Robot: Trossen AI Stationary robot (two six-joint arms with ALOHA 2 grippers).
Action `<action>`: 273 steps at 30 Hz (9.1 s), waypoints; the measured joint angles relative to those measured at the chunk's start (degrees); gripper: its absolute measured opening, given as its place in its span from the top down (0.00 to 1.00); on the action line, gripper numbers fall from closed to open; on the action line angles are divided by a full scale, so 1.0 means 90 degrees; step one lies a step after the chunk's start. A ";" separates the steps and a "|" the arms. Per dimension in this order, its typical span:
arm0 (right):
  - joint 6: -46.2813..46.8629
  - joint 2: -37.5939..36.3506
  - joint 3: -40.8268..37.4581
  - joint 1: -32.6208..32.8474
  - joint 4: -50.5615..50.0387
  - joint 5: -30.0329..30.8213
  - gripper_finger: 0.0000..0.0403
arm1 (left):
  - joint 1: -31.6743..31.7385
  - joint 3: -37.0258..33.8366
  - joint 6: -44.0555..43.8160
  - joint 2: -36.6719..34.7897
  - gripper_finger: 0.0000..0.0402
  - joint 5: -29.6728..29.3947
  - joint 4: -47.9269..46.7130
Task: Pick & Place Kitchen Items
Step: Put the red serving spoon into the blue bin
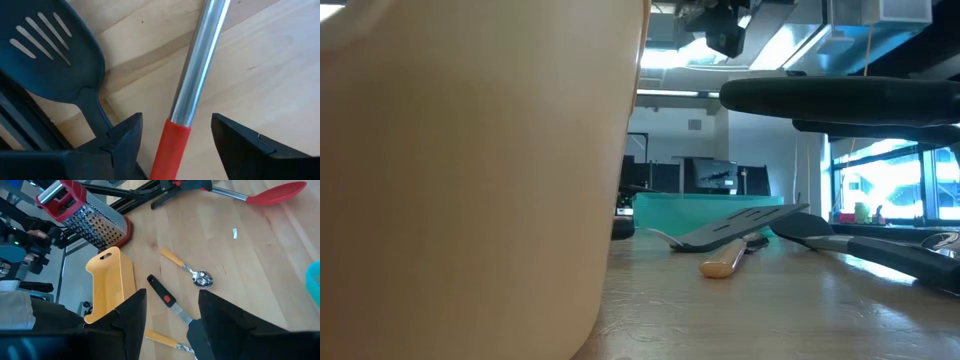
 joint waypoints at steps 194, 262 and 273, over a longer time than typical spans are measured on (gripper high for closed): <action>0.3040 -0.1668 -0.3096 0.4485 0.1569 0.1320 0.91 | -0.5847 1.1016 0.0642 0.4839 0.70 -0.4550 -0.0875; 0.6924 -0.0602 -0.4823 0.7096 0.2093 0.3262 0.71 | -0.5169 1.1018 0.3014 0.4772 0.85 -0.3114 -0.0147; 0.7047 -0.0610 -0.4818 0.7096 0.2046 0.3163 0.71 | -0.5166 1.0958 0.3176 0.4762 0.86 -0.3011 -0.0138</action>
